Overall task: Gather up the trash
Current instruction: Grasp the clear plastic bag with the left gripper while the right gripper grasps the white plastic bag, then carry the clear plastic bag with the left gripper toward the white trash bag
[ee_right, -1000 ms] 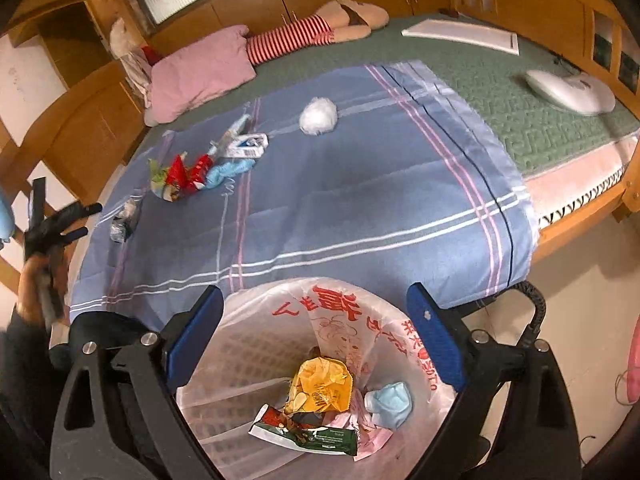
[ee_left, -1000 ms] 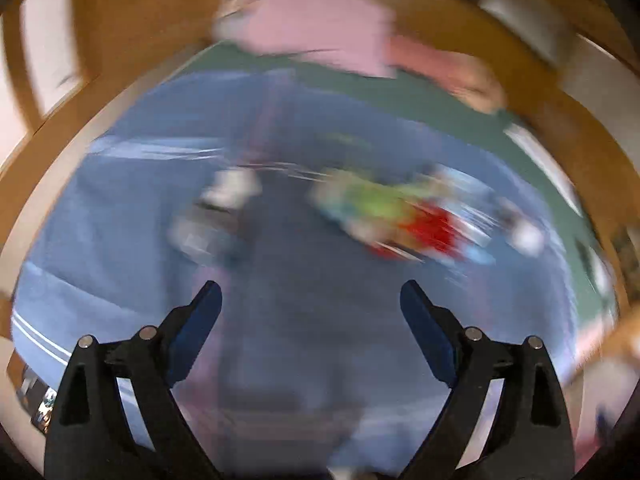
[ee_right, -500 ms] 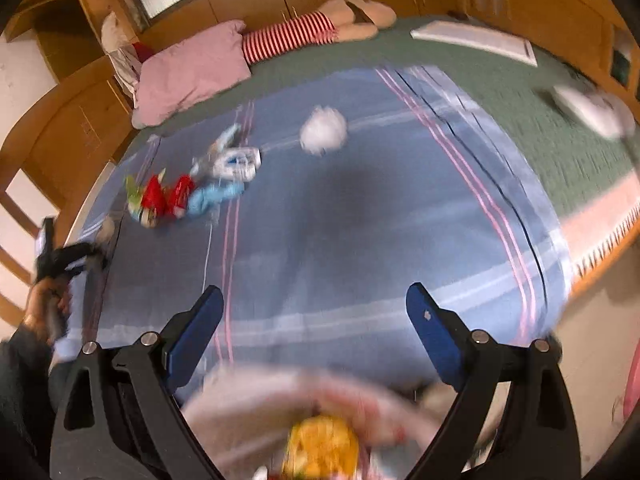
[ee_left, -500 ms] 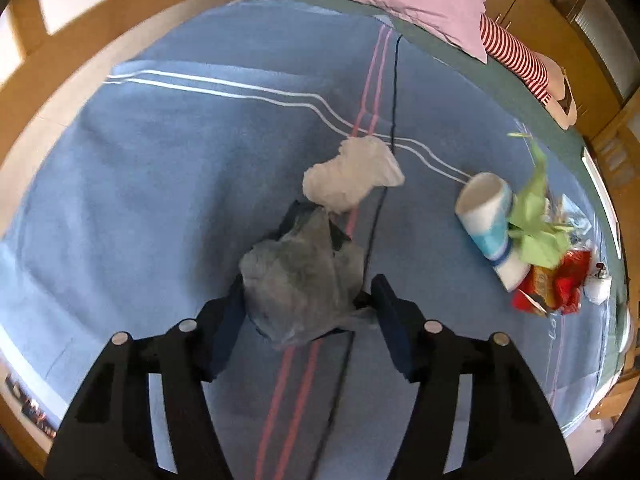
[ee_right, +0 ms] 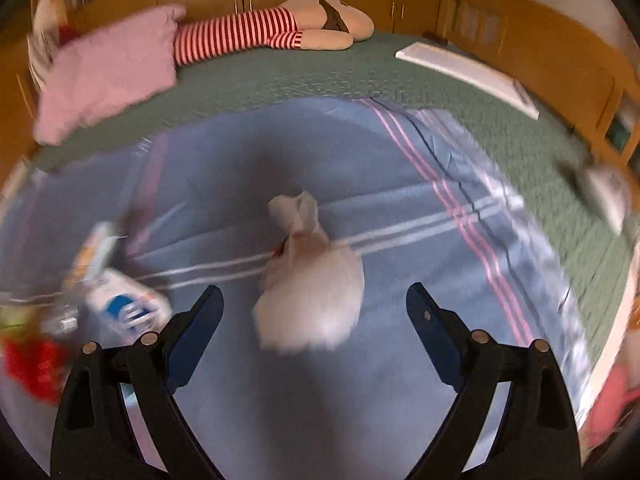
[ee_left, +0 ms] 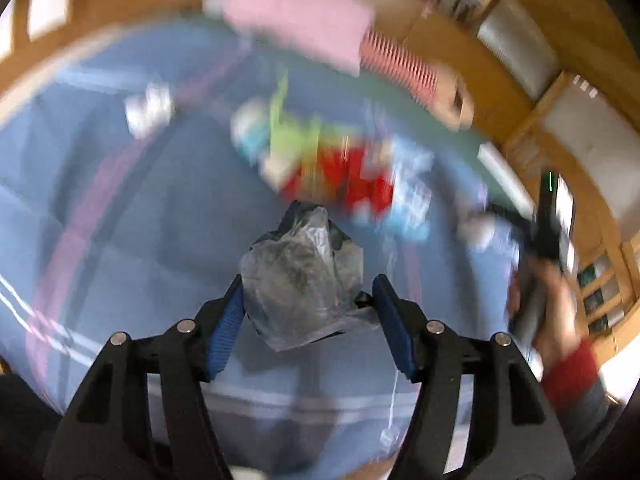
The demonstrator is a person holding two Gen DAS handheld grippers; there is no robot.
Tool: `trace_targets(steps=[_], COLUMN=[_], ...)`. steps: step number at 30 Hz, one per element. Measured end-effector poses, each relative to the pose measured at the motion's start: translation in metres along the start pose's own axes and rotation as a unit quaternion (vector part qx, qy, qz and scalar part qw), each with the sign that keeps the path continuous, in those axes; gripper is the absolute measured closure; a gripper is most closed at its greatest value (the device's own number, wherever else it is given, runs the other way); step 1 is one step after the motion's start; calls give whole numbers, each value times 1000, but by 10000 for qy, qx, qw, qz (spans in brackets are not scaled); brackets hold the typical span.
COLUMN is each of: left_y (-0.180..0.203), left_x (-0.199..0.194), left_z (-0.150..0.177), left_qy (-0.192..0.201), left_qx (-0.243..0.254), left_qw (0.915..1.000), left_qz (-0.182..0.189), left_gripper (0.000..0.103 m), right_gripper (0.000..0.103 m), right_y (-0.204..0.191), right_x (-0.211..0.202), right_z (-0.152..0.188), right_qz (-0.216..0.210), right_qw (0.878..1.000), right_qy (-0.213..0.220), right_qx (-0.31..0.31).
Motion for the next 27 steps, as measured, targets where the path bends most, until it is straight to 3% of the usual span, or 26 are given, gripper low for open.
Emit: trace_targets(steps=[1, 3, 7, 10, 18, 23, 27], left_y=[2, 4, 4, -2, -3, 7, 14], left_x=[4, 5, 10, 13, 3, -5, -12], left_z=[5, 3, -2, -4, -10, -8, -4], left_qy=[-114, 32, 112, 14, 312, 534, 601], left_qx=[53, 396, 562, 461, 748, 1243, 1384], left_qw=[9999, 9990, 9978, 9981, 9944, 9870, 9856], left_qz=[22, -221, -346, -409, -685, -869, -761], left_gripper=[39, 39, 39, 39, 39, 39, 39], right_gripper=[12, 13, 60, 74, 74, 74, 74], right_y=[-3, -3, -12, -13, -25, -28, -25], right_x=[11, 30, 37, 11, -126, -197, -219], right_z=[-1, 6, 38, 47, 94, 136, 154], right_qz=[136, 374, 25, -202, -1500, -1644, -1506], right_qw=[9997, 9972, 9943, 9952, 9881, 9861, 9885], right_qy=[-34, -281, -795, -606, -318, -123, -65], right_qx=[-213, -580, -707, -740, -90, 202, 107])
Point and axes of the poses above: each gripper's, at about its wrist camera, not at the fingertips, and x roughly the way its jaws point, y to its right, z to its underside, the point moved 9 cm from there along x, roughly the way its jaws point, and after that the axes turned 12 degrees about y, right-handed, at the moved point
